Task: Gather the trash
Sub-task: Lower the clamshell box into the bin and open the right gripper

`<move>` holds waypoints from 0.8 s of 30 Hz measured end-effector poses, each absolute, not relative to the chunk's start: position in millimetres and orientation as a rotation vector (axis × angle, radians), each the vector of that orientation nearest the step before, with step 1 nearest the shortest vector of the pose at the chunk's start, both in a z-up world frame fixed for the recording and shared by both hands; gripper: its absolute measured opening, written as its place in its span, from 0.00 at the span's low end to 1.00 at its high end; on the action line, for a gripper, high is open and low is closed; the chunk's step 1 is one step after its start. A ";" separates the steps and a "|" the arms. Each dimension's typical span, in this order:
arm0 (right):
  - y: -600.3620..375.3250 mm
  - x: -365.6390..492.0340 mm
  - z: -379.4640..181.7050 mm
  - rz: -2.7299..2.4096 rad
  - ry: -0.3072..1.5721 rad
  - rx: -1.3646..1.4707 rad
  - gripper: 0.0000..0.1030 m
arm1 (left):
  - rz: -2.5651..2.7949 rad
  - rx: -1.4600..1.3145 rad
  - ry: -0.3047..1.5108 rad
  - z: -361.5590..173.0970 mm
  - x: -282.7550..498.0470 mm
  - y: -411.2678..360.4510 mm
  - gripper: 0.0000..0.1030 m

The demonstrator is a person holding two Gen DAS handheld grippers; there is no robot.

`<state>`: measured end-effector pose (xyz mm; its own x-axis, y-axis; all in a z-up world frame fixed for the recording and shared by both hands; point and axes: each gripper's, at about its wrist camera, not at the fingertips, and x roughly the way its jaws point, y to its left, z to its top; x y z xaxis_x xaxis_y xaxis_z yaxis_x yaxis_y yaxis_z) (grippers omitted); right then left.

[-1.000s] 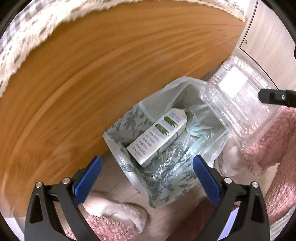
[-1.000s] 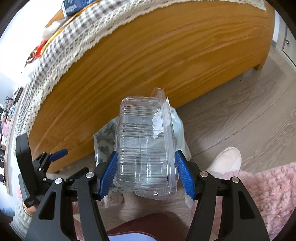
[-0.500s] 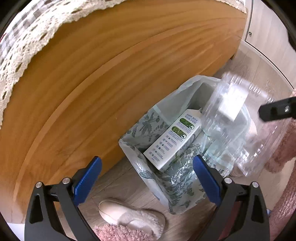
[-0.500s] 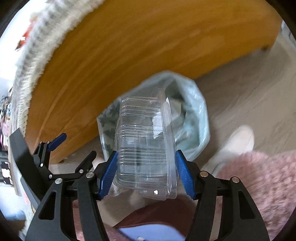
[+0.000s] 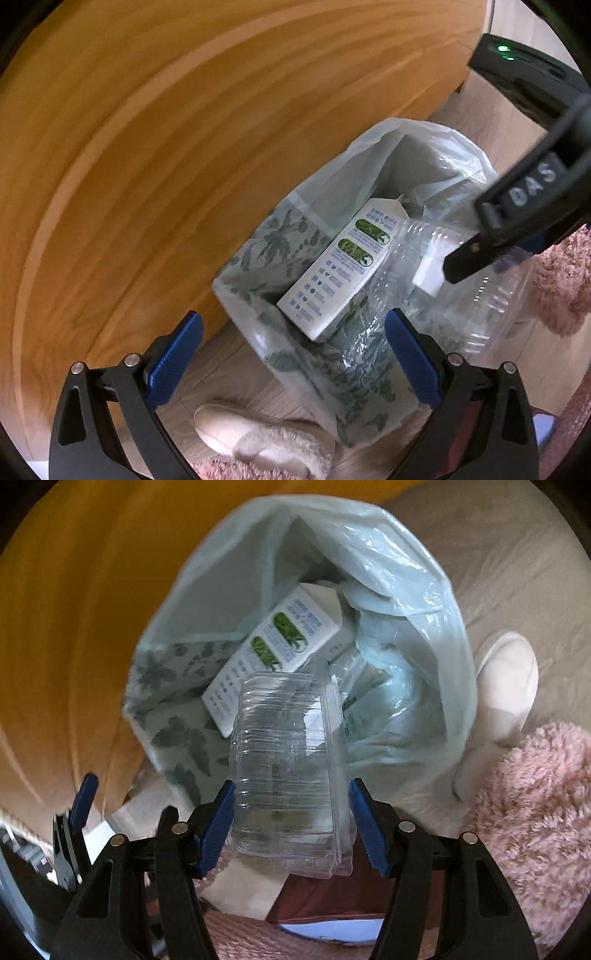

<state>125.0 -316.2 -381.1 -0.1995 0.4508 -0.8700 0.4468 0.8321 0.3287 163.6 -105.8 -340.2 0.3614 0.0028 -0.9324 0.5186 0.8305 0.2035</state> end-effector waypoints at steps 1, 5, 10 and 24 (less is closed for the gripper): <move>-315.0 127.4 -384.7 -0.013 1.832 0.684 0.59 | -0.348 0.526 1.177 -344.4 165.8 -108.0 0.93; -319.0 137.7 -404.1 -0.095 1.877 0.709 0.59 | -0.326 0.511 1.201 -346.3 174.1 -108.2 0.93; -320.2 146.1 -429.4 -0.194 1.937 0.747 0.59 | -0.322 0.453 1.194 -334.4 181.6 -103.6 0.93; -337.4 162.4 -471.2 -0.409 1.939 0.685 0.62 | -0.298 0.403 1.174 -320.0 188.0 -91.4 0.93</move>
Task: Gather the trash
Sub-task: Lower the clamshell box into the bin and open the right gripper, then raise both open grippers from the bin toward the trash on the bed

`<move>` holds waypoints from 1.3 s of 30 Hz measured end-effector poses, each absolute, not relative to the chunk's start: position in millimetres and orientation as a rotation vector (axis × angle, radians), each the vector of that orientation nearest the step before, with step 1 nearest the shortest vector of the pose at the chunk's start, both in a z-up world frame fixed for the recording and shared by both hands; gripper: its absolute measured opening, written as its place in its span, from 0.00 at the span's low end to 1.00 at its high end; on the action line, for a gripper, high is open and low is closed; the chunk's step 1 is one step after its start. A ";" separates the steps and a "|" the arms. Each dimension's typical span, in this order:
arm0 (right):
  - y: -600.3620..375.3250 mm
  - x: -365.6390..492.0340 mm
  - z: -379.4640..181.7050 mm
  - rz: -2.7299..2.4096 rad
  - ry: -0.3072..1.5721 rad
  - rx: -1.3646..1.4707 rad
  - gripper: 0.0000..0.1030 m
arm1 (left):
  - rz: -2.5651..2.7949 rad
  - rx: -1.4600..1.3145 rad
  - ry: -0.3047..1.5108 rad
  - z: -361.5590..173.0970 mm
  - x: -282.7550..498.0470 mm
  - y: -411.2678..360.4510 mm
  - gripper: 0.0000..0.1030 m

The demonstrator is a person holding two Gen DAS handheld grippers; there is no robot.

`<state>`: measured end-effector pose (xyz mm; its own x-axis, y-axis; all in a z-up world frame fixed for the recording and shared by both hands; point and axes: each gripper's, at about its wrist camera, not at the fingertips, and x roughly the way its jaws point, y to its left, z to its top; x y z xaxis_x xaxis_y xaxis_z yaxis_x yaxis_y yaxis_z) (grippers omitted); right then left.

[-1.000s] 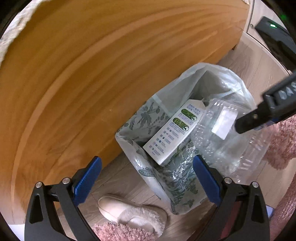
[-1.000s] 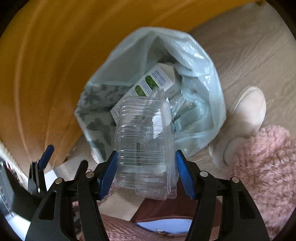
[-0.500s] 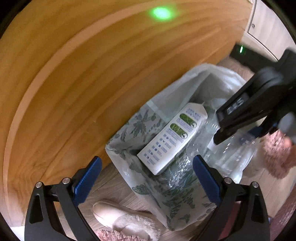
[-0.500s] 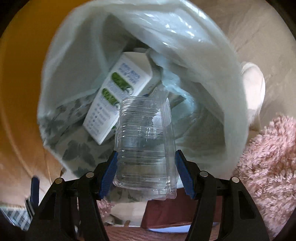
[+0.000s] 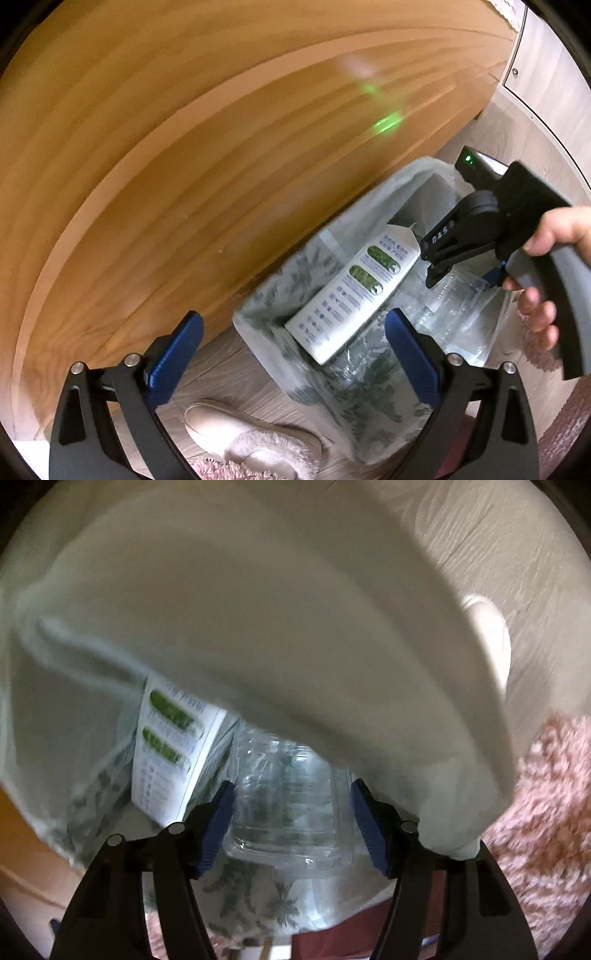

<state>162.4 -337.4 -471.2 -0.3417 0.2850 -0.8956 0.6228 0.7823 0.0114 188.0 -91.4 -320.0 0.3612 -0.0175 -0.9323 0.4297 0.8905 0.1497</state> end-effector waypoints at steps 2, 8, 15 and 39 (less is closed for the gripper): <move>-335.6 164.1 -474.1 -0.397 1.954 0.652 0.65 | -0.293 0.400 1.170 -318.1 188.2 -89.6 0.93; -326.3 169.8 -455.1 -0.335 1.906 0.553 0.70 | -0.287 0.378 1.168 -313.2 189.5 -88.0 0.93; -305.5 158.7 -439.1 -0.319 1.858 0.519 0.72 | -0.297 0.380 1.147 -309.0 186.6 -89.1 0.93; -299.6 155.0 -415.9 -0.307 1.719 0.318 0.18 | -0.285 0.365 1.111 -296.9 186.9 -82.6 0.93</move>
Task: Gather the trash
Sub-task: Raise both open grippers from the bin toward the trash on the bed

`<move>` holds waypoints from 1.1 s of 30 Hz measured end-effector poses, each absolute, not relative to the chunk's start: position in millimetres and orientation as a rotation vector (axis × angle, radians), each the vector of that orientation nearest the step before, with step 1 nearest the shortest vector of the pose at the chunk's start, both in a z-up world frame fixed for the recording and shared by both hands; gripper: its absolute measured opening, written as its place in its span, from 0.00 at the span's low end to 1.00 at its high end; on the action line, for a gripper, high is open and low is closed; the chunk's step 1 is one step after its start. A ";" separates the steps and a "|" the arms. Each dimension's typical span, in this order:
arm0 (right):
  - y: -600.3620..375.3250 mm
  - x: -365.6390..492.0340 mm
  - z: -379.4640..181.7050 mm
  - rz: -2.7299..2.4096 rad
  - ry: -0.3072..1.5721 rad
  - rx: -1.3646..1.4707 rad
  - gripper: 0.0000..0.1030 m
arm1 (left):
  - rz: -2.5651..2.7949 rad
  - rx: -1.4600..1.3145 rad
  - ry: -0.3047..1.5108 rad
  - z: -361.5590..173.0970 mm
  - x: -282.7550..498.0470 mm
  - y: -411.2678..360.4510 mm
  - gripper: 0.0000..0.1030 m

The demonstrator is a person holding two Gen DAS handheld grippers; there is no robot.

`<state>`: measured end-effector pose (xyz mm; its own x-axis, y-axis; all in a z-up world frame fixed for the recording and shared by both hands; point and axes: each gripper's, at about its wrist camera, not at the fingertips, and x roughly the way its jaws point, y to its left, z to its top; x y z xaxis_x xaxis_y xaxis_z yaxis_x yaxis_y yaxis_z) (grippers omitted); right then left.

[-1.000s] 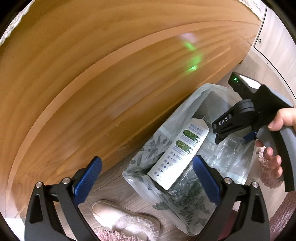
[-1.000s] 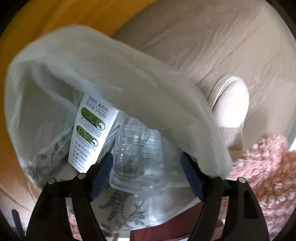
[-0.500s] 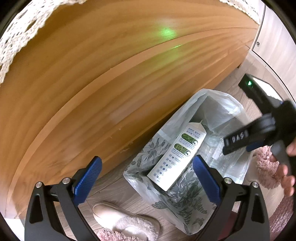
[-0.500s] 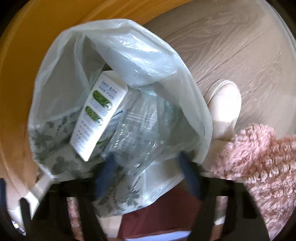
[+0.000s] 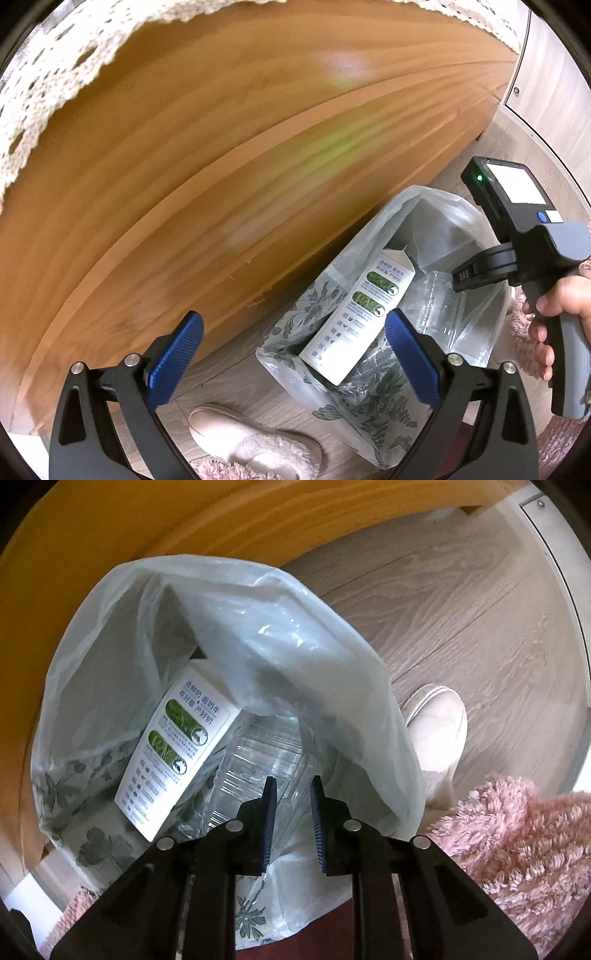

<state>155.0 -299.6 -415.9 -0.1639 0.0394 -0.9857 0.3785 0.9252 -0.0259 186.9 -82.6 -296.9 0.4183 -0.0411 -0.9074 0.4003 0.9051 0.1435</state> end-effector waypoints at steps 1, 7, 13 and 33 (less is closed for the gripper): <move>-299.6 154.5 -413.4 -0.309 1.719 0.322 0.18 | -0.284 0.364 1.110 -296.3 186.5 -82.5 0.93; -300.3 150.4 -386.6 -0.275 1.665 0.355 0.19 | -0.286 0.341 1.105 -292.5 183.0 -80.3 0.93; -304.9 142.8 -376.1 -0.265 1.630 0.375 0.35 | -0.284 0.289 1.100 -286.0 182.3 -71.5 0.93; -310.8 103.2 -285.0 -0.038 1.356 0.462 0.76 | -0.239 0.108 0.885 -219.0 141.2 -43.3 0.93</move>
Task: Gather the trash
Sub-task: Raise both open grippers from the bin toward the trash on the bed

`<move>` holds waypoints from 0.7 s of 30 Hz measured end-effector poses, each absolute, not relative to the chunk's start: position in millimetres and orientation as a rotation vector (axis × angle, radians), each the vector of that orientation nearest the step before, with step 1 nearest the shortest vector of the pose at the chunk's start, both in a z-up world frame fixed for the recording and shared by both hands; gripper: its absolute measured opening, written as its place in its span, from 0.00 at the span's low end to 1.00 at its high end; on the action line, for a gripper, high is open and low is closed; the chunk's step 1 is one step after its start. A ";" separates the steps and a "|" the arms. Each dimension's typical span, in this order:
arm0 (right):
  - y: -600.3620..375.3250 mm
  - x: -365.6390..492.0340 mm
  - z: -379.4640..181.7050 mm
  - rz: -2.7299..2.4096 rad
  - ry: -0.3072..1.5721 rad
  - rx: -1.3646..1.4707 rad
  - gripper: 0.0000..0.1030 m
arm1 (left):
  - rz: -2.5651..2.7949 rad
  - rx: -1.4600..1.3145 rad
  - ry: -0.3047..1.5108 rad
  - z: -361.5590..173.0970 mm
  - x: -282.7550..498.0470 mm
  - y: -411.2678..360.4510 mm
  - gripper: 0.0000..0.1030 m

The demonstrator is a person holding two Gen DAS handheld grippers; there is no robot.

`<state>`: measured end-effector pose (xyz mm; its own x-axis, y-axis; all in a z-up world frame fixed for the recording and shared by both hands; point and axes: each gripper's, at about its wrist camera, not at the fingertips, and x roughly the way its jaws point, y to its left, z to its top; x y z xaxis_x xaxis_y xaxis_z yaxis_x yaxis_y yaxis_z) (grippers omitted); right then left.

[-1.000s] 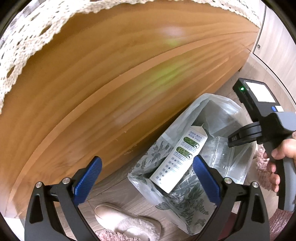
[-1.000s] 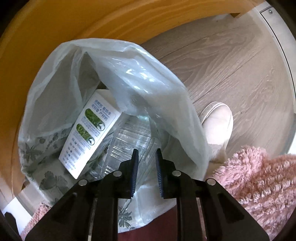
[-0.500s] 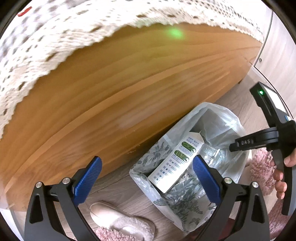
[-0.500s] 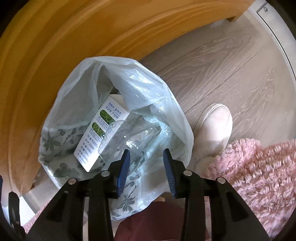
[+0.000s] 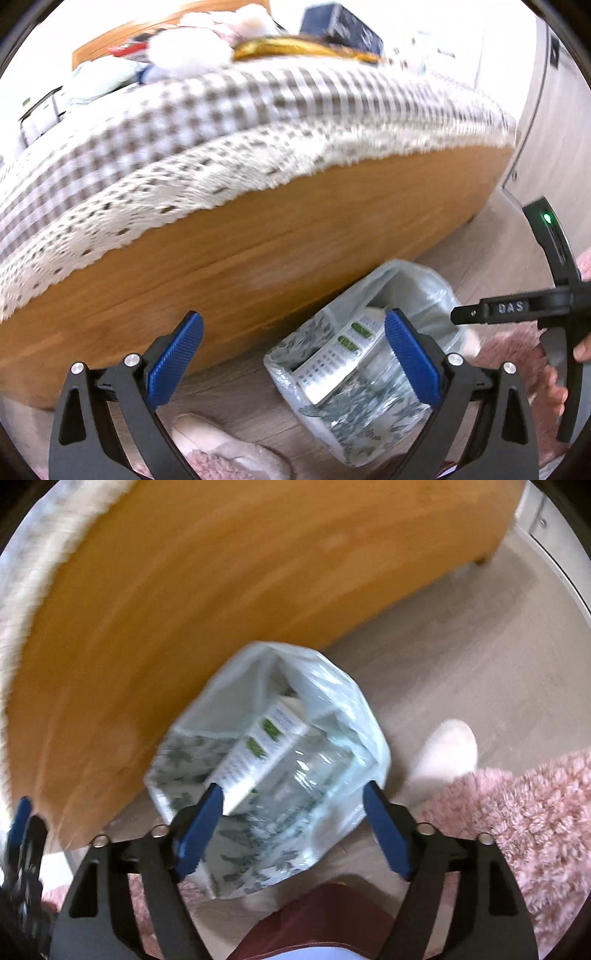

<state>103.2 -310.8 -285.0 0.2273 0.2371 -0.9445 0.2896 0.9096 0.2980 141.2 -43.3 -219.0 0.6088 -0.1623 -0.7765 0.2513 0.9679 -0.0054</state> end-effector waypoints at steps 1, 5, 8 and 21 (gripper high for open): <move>-310.2 100.5 -277.5 -0.008 1.325 0.462 0.76 | -0.238 0.077 0.870 -215.4 137.1 -39.5 0.93; -308.4 84.0 -243.0 0.059 1.181 0.414 0.82 | -0.226 0.007 0.813 -203.1 123.1 -30.2 0.93; -305.3 69.1 -216.8 0.091 1.049 0.352 0.85 | -0.213 -0.002 0.763 -193.5 113.3 -27.3 0.93; -312.3 20.9 -150.0 0.069 0.596 0.122 0.92 | -0.264 0.047 0.661 -166.8 82.9 -39.9 0.93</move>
